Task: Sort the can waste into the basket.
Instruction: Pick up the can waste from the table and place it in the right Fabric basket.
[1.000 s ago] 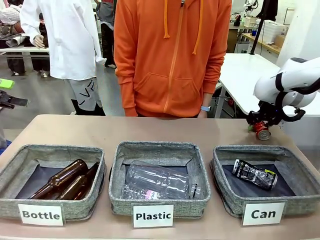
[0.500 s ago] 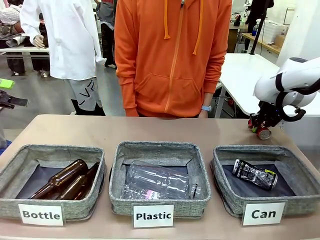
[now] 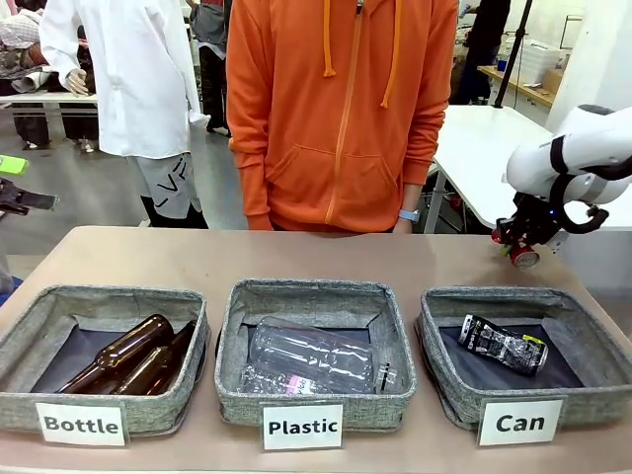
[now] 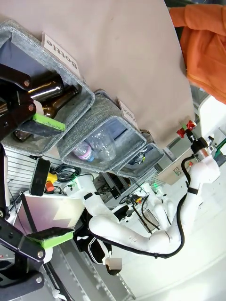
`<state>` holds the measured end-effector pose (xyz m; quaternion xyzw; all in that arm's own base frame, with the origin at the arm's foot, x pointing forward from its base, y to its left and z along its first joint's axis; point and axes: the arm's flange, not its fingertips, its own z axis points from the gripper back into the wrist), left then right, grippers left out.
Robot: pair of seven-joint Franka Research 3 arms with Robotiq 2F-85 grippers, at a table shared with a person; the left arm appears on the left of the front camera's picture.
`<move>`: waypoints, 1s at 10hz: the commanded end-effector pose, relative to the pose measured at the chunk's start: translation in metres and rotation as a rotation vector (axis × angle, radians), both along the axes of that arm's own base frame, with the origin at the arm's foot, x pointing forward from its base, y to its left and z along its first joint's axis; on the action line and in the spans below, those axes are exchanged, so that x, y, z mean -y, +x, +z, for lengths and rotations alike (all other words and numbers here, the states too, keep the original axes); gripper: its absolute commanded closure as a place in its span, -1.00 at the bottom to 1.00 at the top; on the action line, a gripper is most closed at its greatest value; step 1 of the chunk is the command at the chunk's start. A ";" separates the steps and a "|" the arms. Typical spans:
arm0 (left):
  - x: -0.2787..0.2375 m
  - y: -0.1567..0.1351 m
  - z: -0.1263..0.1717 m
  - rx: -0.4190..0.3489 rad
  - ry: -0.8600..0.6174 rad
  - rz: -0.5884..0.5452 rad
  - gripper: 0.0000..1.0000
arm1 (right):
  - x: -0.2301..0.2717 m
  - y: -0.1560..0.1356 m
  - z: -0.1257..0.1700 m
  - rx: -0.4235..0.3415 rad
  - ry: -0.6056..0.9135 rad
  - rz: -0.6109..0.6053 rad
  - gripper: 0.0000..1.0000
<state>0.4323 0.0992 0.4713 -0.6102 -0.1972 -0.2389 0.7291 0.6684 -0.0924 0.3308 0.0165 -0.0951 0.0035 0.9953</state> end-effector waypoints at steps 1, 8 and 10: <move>0.001 -0.002 0.003 -0.002 0.008 0.000 -1.00 | -0.018 -0.063 0.065 0.035 0.032 0.108 1.00; 0.001 -0.002 0.003 -0.002 0.008 0.000 -1.00 | -0.099 -0.281 0.133 -0.028 -0.064 1.377 1.00; 0.001 -0.002 0.003 -0.002 0.008 0.000 -1.00 | -0.094 -0.301 0.129 -0.013 0.018 1.564 1.00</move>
